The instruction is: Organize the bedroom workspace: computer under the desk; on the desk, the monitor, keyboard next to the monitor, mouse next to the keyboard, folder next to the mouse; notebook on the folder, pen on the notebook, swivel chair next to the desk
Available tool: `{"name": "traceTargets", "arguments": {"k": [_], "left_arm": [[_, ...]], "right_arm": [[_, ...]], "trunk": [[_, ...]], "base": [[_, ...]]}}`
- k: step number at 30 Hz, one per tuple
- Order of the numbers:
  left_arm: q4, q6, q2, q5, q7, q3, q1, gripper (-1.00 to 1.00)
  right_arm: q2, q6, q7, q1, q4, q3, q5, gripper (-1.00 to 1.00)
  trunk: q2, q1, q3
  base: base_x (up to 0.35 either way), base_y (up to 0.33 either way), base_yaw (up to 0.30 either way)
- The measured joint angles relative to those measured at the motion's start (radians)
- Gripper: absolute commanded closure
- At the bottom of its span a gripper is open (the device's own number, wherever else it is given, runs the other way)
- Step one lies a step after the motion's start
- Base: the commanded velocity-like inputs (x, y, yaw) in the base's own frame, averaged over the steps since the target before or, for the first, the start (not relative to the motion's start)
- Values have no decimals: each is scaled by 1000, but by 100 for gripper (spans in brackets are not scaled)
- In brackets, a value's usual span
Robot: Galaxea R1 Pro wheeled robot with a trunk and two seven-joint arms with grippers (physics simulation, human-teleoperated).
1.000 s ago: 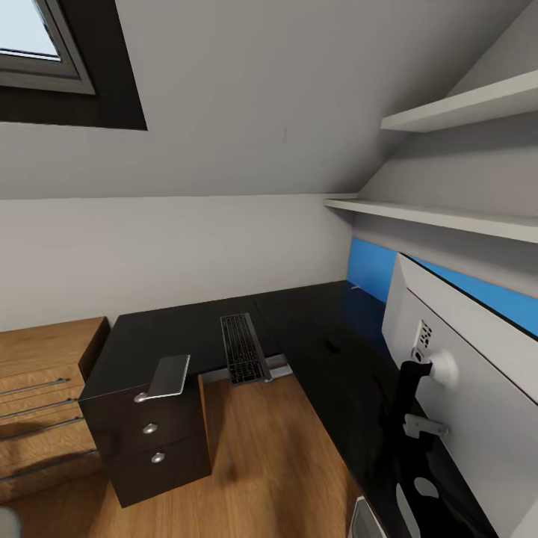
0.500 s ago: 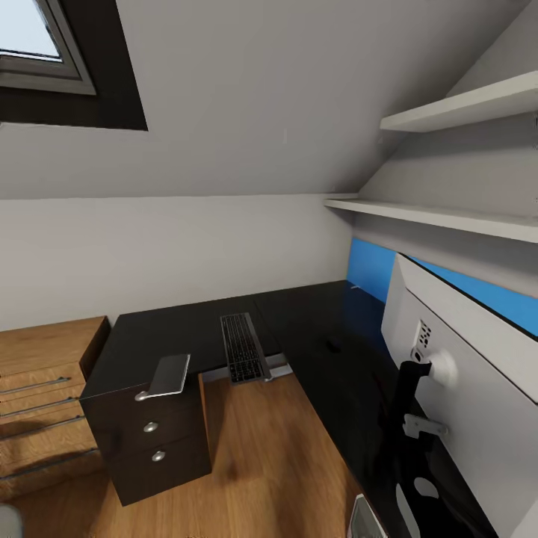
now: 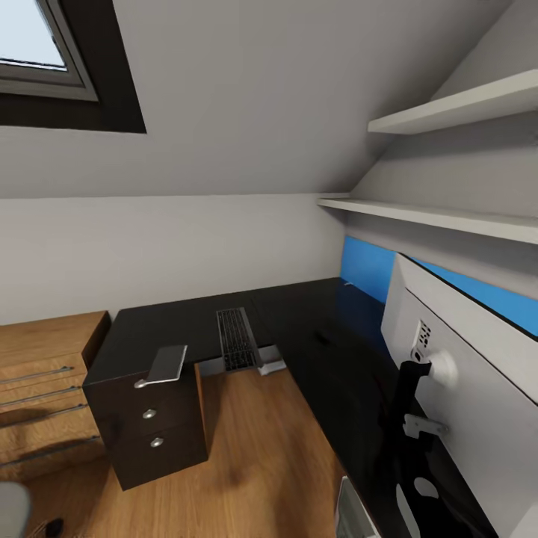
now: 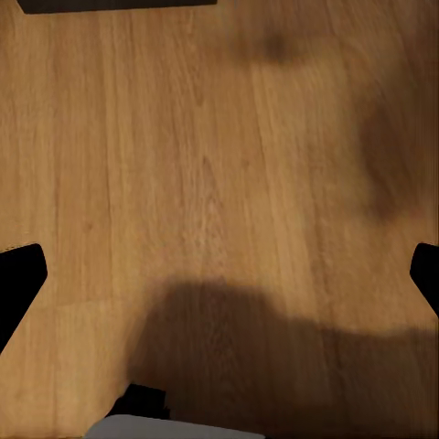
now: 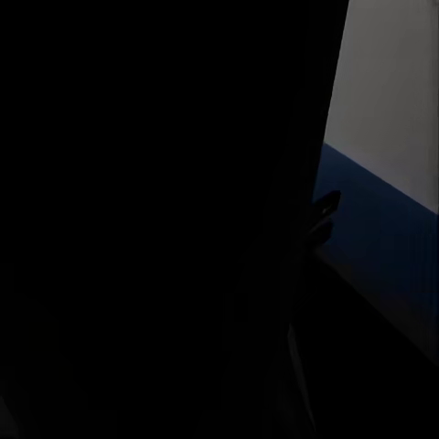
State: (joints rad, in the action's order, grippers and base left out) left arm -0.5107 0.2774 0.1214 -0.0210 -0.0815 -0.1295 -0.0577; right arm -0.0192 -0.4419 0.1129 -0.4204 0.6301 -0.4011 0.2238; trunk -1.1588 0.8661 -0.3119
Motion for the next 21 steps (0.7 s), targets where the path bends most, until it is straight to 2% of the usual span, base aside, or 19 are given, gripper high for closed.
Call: {"name": "traceTargets", "arguments": {"k": [12,13,21], "left_arm": [[0,0,-1,0,0,0,0,-100],[0,0,0,0,0,0,0,-100],[0,0,-1,0,0,0,0,-100]], "right_arm": [[0,0,0,0,0,1,0,100],[0,0,1,0,0,2,-2,-100],[0,2,3,0,-1,4,0,-100]], "trunk": [[0,0,0],[0,0,0],[0,0,0]], "base": [[-20,-50,0],[-1,-3,0],[0,0,0]]}}
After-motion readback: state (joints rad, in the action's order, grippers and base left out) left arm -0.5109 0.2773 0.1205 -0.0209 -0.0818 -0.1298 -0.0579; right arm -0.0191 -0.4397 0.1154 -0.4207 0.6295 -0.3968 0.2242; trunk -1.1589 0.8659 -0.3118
